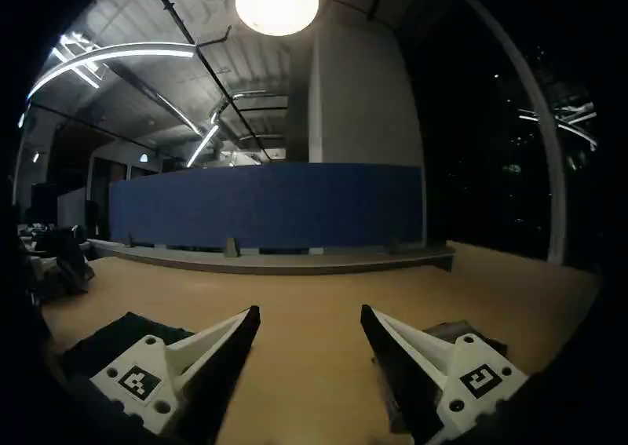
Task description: Fold towel
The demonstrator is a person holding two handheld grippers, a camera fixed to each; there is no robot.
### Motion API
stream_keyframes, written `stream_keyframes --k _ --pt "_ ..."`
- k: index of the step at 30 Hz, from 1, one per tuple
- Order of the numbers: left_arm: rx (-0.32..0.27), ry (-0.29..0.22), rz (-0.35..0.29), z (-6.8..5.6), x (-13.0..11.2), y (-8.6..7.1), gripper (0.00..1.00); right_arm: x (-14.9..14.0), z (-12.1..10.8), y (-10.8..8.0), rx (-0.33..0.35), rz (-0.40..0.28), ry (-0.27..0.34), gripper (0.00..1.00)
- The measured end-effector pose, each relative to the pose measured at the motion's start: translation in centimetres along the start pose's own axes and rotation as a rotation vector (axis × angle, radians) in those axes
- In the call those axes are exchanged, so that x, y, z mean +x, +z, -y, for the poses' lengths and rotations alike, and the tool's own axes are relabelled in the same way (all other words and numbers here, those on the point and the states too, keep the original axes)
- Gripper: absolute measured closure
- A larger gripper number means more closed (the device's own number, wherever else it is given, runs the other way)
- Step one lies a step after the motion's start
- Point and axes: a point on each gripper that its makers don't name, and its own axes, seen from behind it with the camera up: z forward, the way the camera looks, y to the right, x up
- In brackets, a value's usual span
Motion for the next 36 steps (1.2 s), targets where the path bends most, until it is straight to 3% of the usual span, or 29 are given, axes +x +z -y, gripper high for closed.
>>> stream_keyframes --k 6,15,19,27,36 --pt "-0.005 -0.044 -0.018 0.1 5.1 -0.5 0.05 5.3 0.1 -0.8 0.006 -0.016 -0.04 0.0" --pt "-0.057 -0.027 -0.024 -0.5 15.5 -2.0 0.05 15.2 0.8 -2.6 0.036 -0.036 0.019 0.0" --pt "-0.092 -0.017 0.0 -1.2 18.1 -2.7 0.05 17.9 0.4 -3.3 0.03 -0.028 0.049 0.0" --pt "-0.178 -0.01 0.045 -3.3 19.4 -3.3 0.05 20.2 0.8 -3.9 0.048 0.001 0.004 0.0" --pt "-0.286 0.03 0.109 -5.6 18.8 -3.9 0.05 19.2 3.1 -4.7 0.149 0.098 -0.038 0.0"
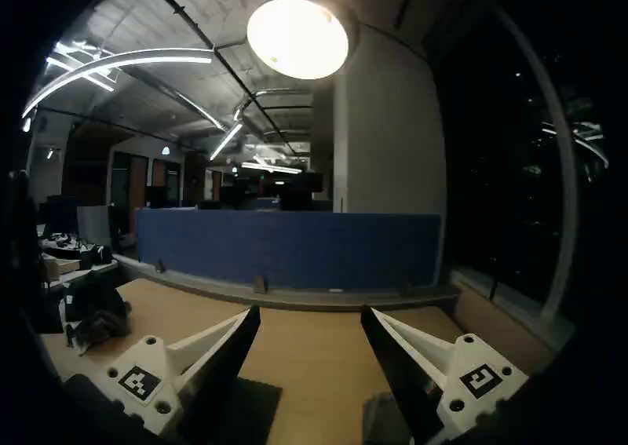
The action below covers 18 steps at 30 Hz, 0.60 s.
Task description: Fold towel
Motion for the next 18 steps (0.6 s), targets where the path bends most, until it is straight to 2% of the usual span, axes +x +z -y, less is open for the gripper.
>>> stream_keyframes --k 6,12,18 --pt "-0.13 0.059 0.095 -2.6 -2.1 -0.5 0.05 -2.5 3.0 -0.4 0.126 0.135 -0.063 0.0" --pt "-0.27 0.083 0.208 -5.5 -5.0 -1.5 0.05 -5.9 6.0 -1.6 0.267 0.292 -0.147 0.0" --pt "-0.349 0.093 0.274 -7.7 -7.1 -2.1 0.05 -8.3 7.5 -2.6 0.341 0.377 -0.172 0.0"
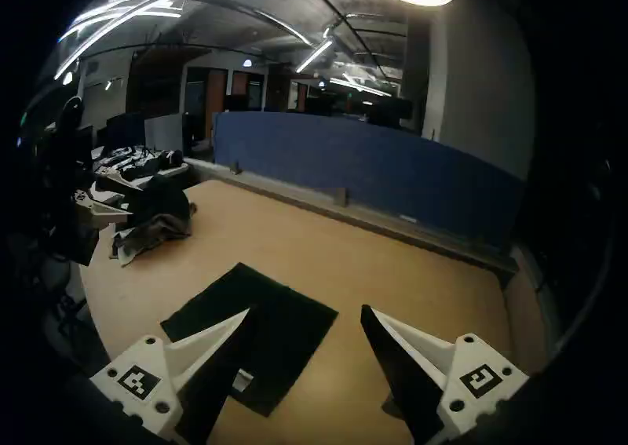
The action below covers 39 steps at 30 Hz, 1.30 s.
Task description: Fold towel
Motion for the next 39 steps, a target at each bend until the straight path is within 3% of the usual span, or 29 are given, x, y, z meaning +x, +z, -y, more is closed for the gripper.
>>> stream_keyframes --k 9,15,25,39 --pt "-0.044 0.028 0.061 -1.9 -2.9 1.0 0.05 -2.7 1.1 0.5 0.024 0.054 -0.01 0.0" --pt "-0.064 0.016 0.117 -2.9 -6.2 1.9 0.05 -6.0 2.1 1.2 0.035 0.1 -0.014 0.0" --pt "-0.103 -0.021 0.222 -4.6 -12.7 3.8 0.05 -11.4 3.7 3.4 0.044 0.165 0.032 0.0" --pt "-0.135 -0.03 0.331 -6.4 -19.1 6.0 0.05 -18.5 5.9 5.8 0.07 0.262 0.039 0.0"
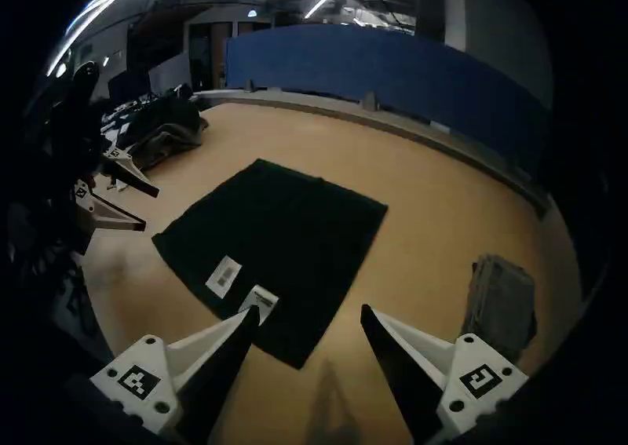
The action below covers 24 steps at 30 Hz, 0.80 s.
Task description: Fold towel
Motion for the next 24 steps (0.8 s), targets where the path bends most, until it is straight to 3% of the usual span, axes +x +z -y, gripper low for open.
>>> stream_keyframes --k 6,13,18,19,24 --pt "-0.005 -0.028 0.034 -0.2 -1.8 1.2 0.05 -1.8 0.4 1.4 0.014 0.024 0.034 0.0" --pt "-0.013 -0.018 0.062 -0.5 -3.1 1.9 0.05 -3.5 0.7 2.3 0.014 0.056 0.017 0.02" --pt "-0.015 -0.009 0.078 -0.8 -3.6 2.3 0.06 -4.3 1.1 2.4 0.023 0.082 0.007 0.15" --pt "-0.014 -0.009 0.081 -0.9 -3.7 2.3 0.09 -4.4 1.1 2.4 0.021 0.087 0.006 0.21" --pt "-0.006 -0.005 0.095 -1.1 -4.1 2.5 0.23 -5.0 1.2 2.5 0.023 0.104 0.001 0.31"
